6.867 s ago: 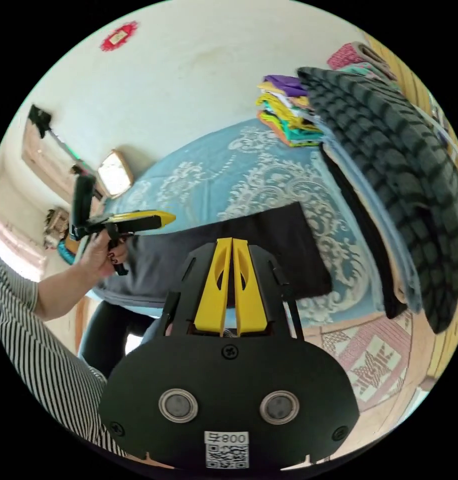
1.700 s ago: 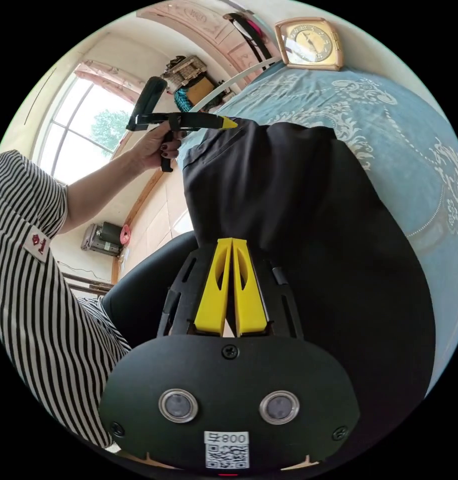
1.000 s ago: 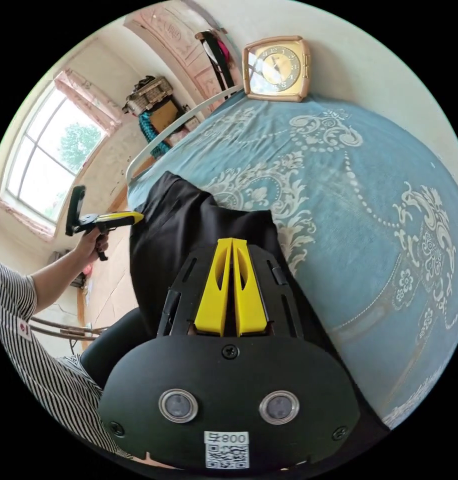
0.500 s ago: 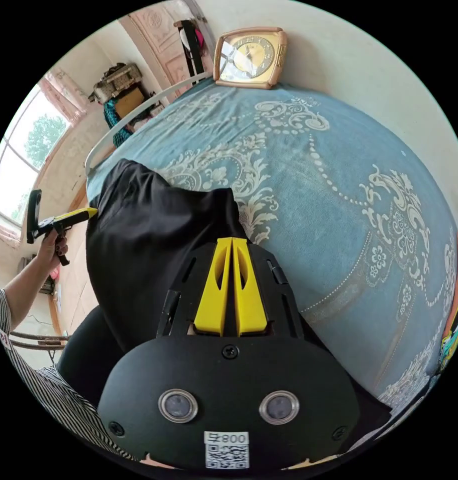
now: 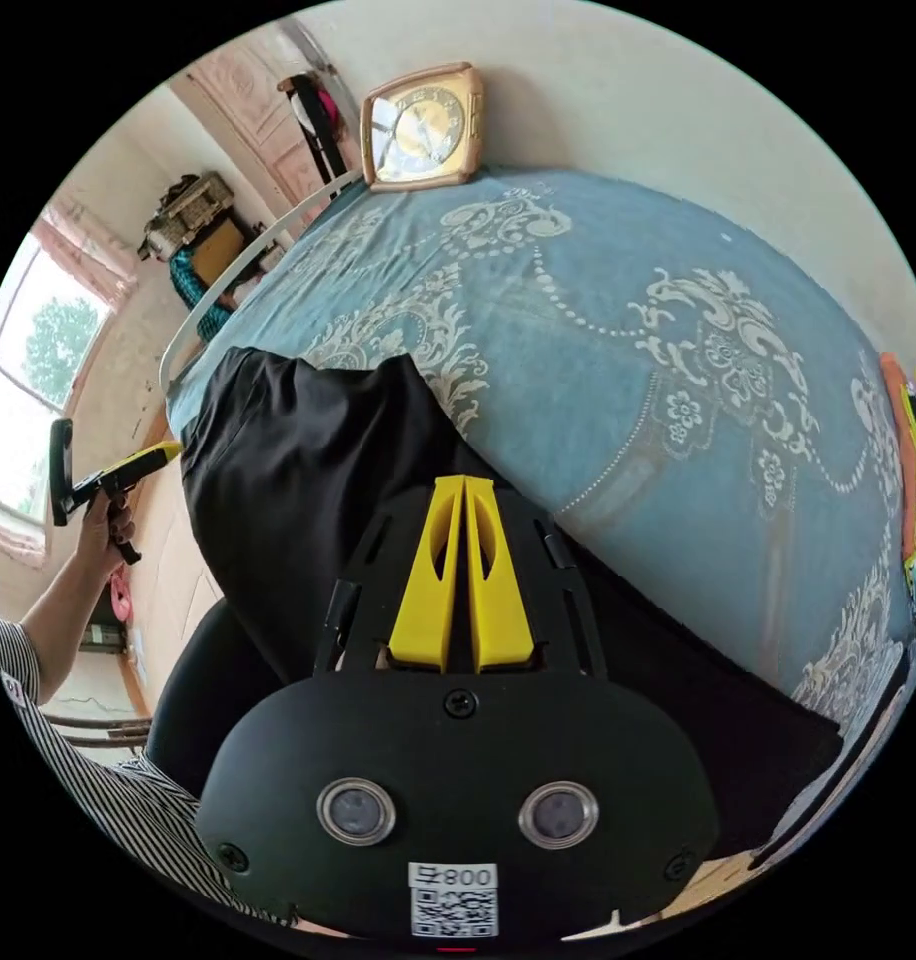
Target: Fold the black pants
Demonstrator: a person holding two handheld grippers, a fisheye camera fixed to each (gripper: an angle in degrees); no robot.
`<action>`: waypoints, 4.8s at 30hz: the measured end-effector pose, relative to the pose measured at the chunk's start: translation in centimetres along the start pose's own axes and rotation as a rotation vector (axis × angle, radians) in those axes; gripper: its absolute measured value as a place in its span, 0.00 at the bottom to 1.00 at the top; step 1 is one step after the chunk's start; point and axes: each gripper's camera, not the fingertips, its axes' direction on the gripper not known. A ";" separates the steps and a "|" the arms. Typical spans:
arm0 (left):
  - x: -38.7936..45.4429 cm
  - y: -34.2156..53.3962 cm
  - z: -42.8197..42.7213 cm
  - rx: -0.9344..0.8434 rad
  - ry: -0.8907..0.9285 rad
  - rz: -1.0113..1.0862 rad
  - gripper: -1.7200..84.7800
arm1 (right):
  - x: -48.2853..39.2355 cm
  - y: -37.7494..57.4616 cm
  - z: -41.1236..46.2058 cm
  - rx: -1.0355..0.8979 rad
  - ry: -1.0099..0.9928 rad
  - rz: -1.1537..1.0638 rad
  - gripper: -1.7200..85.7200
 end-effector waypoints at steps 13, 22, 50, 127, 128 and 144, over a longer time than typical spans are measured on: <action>31.5 -4.5 25.9 -0.369 0.663 0.681 0.11 | 22.8 32.3 -15.4 0.329 -0.041 0.803 0.08; 54.1 -4.7 43.8 -0.570 0.589 0.994 0.14 | 30.6 43.0 -16.3 0.417 -0.036 1.064 0.15; 74.3 -3.5 65.6 -0.742 0.430 1.230 0.06 | 35.6 49.3 -14.3 0.466 -0.201 1.134 0.11; 8.9 -16.8 13.0 -0.260 0.203 0.391 0.02 | -2.8 0.5 0.4 -0.141 -0.230 -0.047 0.02; 8.4 -16.9 13.5 -0.306 0.186 0.386 0.02 | -3.1 0.2 0.0 -0.118 -0.241 -0.049 0.02; 3.0 -17.4 7.9 -0.292 0.223 0.329 0.02 | -7.9 0.9 1.5 -0.310 -0.462 -0.212 0.02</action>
